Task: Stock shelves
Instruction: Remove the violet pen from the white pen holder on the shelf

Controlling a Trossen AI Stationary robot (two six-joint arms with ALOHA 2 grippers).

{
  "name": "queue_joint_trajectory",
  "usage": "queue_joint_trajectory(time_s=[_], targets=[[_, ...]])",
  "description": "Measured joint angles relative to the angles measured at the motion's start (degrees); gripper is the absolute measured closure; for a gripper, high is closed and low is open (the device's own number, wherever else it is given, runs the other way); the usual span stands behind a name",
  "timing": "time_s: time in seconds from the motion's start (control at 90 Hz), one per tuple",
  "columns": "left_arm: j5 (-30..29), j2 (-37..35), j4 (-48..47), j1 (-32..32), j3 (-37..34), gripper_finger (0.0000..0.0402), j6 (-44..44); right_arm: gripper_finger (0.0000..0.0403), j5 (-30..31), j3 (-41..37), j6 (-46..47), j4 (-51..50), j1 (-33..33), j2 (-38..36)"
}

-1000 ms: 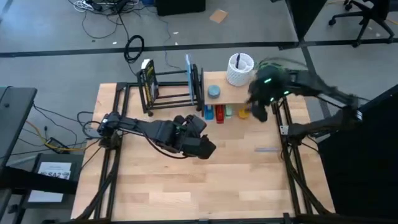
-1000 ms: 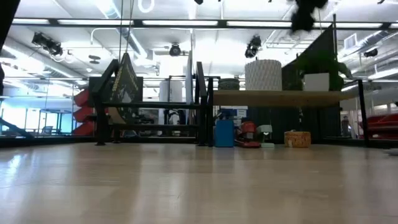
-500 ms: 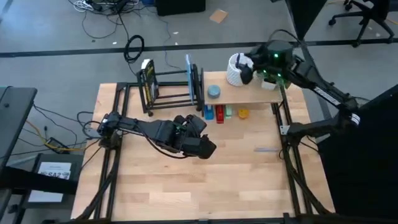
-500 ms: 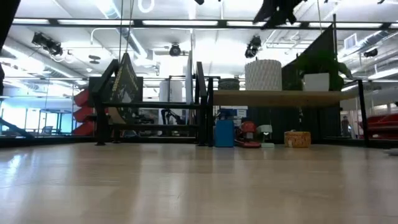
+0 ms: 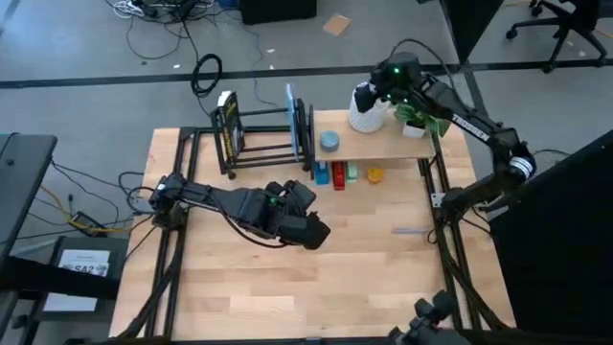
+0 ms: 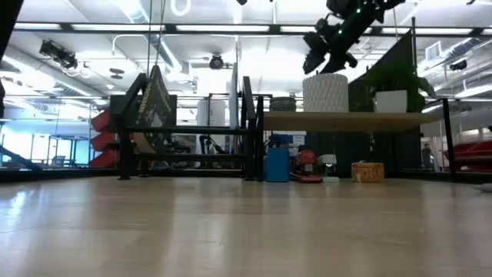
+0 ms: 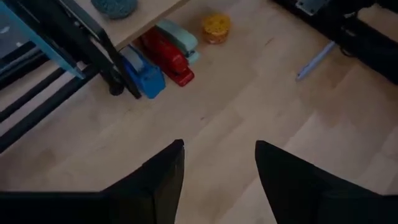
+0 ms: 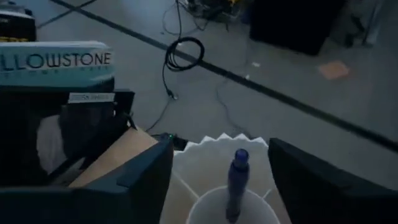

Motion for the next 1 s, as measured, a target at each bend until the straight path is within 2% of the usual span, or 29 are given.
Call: queue_joint_trajectory(time_s=[0.422, 0.811, 1.0], targets=[[-0.01, 0.0, -0.2, 0.0, 0.0, 0.0224, -0.05, 0.0389, -0.61, 0.0, -0.06, 0.39, -0.02, -1.05], [-0.06, 0.0, 0.2, 0.13, 0.0, 0.0224, -0.01, 0.0399, -1.53, 0.0, 0.71, 4.57, 0.01, -10.0], [-0.08, 0.0, 0.42, 0.15, 0.0, 0.0224, 0.04, 0.0401, -3.84, 0.02, -5.38, 4.7, 3.02, -18.62]])
